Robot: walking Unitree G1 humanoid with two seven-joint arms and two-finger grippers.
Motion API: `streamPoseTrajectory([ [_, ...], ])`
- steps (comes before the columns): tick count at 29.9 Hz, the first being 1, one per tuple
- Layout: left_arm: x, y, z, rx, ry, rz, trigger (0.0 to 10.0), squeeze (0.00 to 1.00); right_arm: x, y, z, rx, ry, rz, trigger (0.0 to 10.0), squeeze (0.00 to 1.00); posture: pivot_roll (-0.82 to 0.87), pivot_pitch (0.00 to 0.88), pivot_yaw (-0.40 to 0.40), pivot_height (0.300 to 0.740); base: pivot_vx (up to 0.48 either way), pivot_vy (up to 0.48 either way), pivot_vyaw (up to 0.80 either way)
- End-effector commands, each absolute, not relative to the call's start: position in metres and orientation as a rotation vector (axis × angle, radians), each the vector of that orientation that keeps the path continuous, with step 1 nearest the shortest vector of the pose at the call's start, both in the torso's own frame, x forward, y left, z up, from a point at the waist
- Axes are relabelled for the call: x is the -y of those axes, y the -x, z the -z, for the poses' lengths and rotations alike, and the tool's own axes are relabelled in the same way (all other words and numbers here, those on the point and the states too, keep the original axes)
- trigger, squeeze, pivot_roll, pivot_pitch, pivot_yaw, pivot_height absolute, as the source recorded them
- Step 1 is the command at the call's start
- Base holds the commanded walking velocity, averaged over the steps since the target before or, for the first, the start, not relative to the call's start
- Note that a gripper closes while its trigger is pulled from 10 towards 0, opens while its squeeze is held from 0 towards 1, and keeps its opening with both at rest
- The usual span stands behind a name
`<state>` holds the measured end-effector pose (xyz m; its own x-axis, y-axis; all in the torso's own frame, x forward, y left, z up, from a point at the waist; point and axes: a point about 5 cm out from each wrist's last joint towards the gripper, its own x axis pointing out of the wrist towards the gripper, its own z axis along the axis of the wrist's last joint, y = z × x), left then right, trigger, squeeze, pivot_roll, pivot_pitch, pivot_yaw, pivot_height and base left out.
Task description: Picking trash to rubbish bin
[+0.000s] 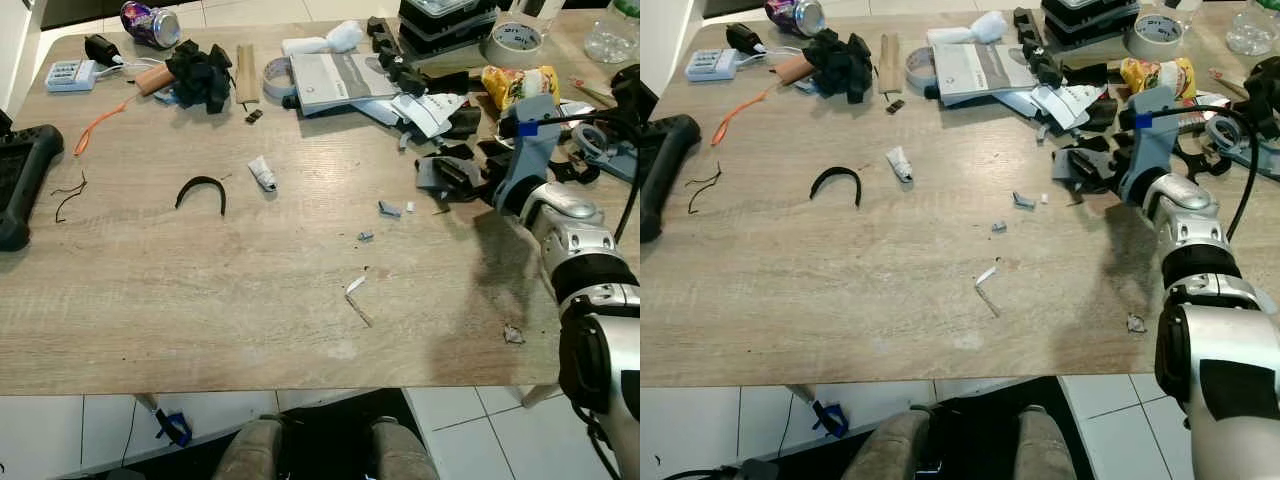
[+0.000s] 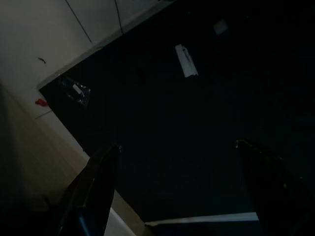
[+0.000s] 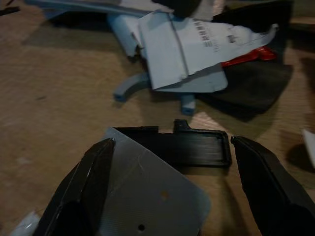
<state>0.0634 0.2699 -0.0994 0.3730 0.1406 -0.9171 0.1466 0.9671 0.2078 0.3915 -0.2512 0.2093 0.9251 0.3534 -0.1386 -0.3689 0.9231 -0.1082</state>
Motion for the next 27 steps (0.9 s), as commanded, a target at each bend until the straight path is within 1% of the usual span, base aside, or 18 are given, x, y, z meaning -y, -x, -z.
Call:
streamPoseTrajectory([
  [1,-0.269,-0.053,0.102,-1.236,-0.267,0.001,10.0,0.00,0.253,-0.382,-0.181,-0.291,0.160,-0.454,10.0,0.00,0.15,0.251,0.073,0.740,0.000,0.000,0.00],
  [2,-0.268,-0.055,0.102,-1.233,-0.266,0.003,10.0,0.00,0.252,-0.381,-0.184,-0.293,0.178,-0.499,10.0,0.00,0.14,0.242,0.071,0.740,0.000,0.000,0.00],
  [3,-0.268,-0.055,0.102,-1.233,-0.266,0.003,10.0,0.00,0.252,-0.381,-0.184,-0.293,0.178,-0.499,10.0,0.00,0.14,0.242,0.071,0.740,0.000,0.000,0.00],
  [4,-0.266,-0.060,0.102,-1.226,-0.264,0.005,10.0,0.00,0.252,-0.379,-0.189,-0.295,0.217,-0.576,10.0,0.00,0.13,0.231,0.066,0.740,0.000,0.000,0.00],
  [6,-0.265,-0.062,0.102,-1.224,-0.263,0.005,10.0,0.00,0.252,-0.378,-0.190,-0.298,0.229,-0.597,10.0,0.00,0.13,0.231,0.066,0.740,0.000,0.000,0.00],
  [7,-0.263,-0.066,0.102,-1.217,-0.260,0.005,10.0,0.00,0.255,-0.375,-0.191,-0.318,0.274,-0.639,10.0,0.00,0.12,0.216,0.060,0.740,0.000,0.000,0.00],
  [9,-0.262,-0.068,0.103,-1.213,-0.258,0.005,10.0,0.00,0.256,-0.374,-0.191,-0.329,0.294,-0.658,10.0,0.00,0.12,0.211,0.057,0.740,0.000,0.000,0.00],
  [10,-0.259,-0.072,0.103,-1.206,-0.252,0.002,10.0,0.00,0.258,-0.370,-0.194,-0.351,0.325,-0.711,10.0,0.00,0.11,0.202,0.052,0.740,0.000,0.000,0.00],
  [11,-0.259,-0.072,0.103,-1.206,-0.252,0.002,10.0,0.00,0.258,-0.370,-0.194,-0.351,0.325,-0.711,10.0,0.00,0.11,0.202,0.052,0.740,0.000,0.000,0.00],
  [14,-0.254,-0.078,0.103,-1.198,-0.240,-0.002,10.0,0.00,0.262,-0.362,-0.200,-0.379,0.384,-0.802,10.0,0.00,0.10,0.179,0.037,0.740,0.000,0.000,0.00],
  [19,-0.247,-0.082,0.105,-1.196,-0.225,-0.005,10.0,0.00,0.270,-0.351,-0.208,-0.430,0.470,-0.885,10.0,0.00,0.07,0.154,0.019,0.740,0.000,0.000,0.00],
  [21,-0.247,-0.082,0.105,-1.196,-0.225,-0.005,10.0,0.00,0.270,-0.351,-0.208,-0.430,0.470,-0.885,10.0,0.00,0.07,0.154,0.019,0.740,0.000,0.000,0.00],
  [24,-0.243,-0.083,0.106,-1.200,-0.213,-0.007,10.0,0.00,0.278,-0.342,-0.221,-0.460,0.524,-0.931,10.0,0.00,0.06,0.136,0.010,0.740,0.000,0.000,0.00],
  [27,-0.240,-0.084,0.107,-1.203,-0.207,-0.006,10.0,0.00,0.280,-0.338,-0.229,-0.459,0.538,-0.962,10.0,0.00,0.05,0.121,0.004,0.740,0.000,0.000,0.00],
])
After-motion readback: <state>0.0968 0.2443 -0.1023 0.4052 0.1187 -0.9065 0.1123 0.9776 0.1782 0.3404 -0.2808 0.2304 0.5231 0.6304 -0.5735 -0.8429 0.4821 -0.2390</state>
